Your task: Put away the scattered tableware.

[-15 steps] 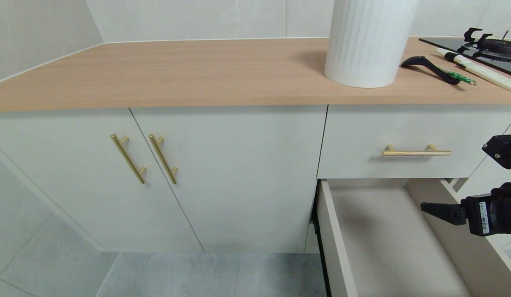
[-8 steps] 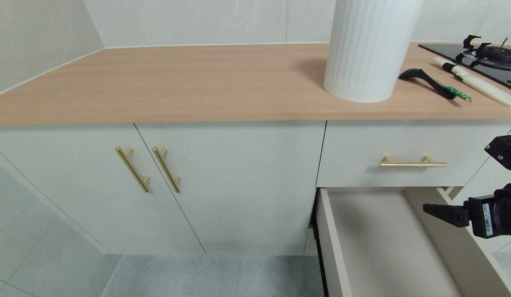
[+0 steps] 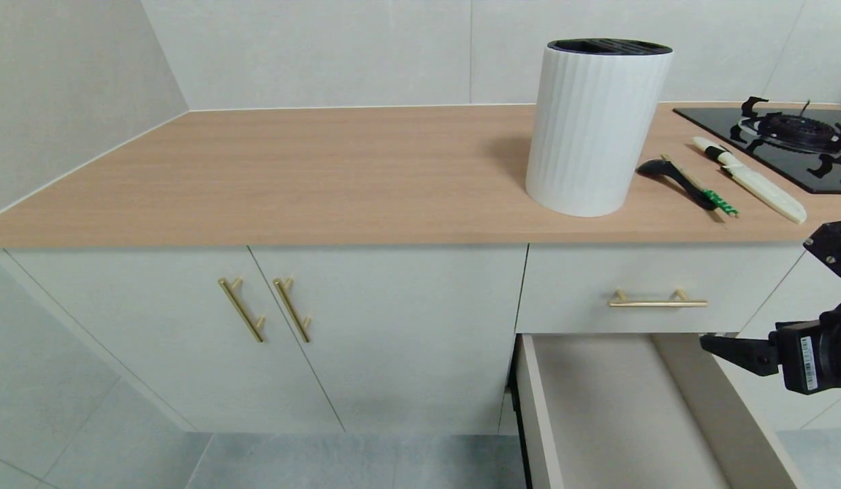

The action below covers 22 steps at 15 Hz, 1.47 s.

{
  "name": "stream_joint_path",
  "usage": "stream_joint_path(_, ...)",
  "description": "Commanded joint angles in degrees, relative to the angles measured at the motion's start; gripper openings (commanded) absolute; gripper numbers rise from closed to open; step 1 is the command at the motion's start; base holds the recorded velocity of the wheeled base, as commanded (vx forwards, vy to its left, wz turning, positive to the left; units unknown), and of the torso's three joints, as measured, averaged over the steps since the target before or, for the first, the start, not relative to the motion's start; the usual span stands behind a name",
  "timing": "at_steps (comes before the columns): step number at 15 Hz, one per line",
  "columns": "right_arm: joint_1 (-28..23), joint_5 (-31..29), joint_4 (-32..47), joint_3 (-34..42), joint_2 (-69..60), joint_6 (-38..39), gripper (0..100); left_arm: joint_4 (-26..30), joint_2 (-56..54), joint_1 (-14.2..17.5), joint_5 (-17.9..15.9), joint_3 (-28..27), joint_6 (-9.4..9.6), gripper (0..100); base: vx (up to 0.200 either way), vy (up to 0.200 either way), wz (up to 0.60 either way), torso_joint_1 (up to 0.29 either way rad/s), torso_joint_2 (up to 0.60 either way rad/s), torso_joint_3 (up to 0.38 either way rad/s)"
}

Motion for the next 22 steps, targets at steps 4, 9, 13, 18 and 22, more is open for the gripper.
stream_joint_path(4, -2.87, 0.51, 13.99, -22.23, 6.35, -1.04, 100, -0.01, 0.07, 0.02, 0.01, 0.0, -0.01, 100, 0.0, 0.0, 0.0, 0.0, 0.0, 0.0)
stream_joint_path(9, -3.13, -0.37, 22.25, -33.66, 11.27, 0.45, 100, -0.01, 0.07, 0.02, 0.01, 0.0, -0.01, 100, 0.0, 0.0, 0.0, 0.0, 0.0, 0.0)
stream_joint_path(13, -8.58, -0.9, 20.93, -38.05, 18.91, 0.8, 100, -0.01, 0.07, 0.02, 0.01, 0.0, -0.01, 100, 0.0, 0.0, 0.0, 0.0, 0.0, 0.0)
stream_joint_path(18, -10.87, -0.99, 14.61, -37.0, 22.34, 0.71, 100, -0.01, 0.07, 0.02, 0.01, 0.0, -0.01, 100, 0.0, 0.0, 0.0, 0.0, 0.0, 0.0)
stream_joint_path(22, -11.48, -0.9, 8.81, -36.3, 24.72, 0.89, 100, -0.01, 0.07, 0.02, 0.01, 0.0, -0.01, 100, 0.0, 0.0, 0.0, 0.0, 0.0, 0.0)
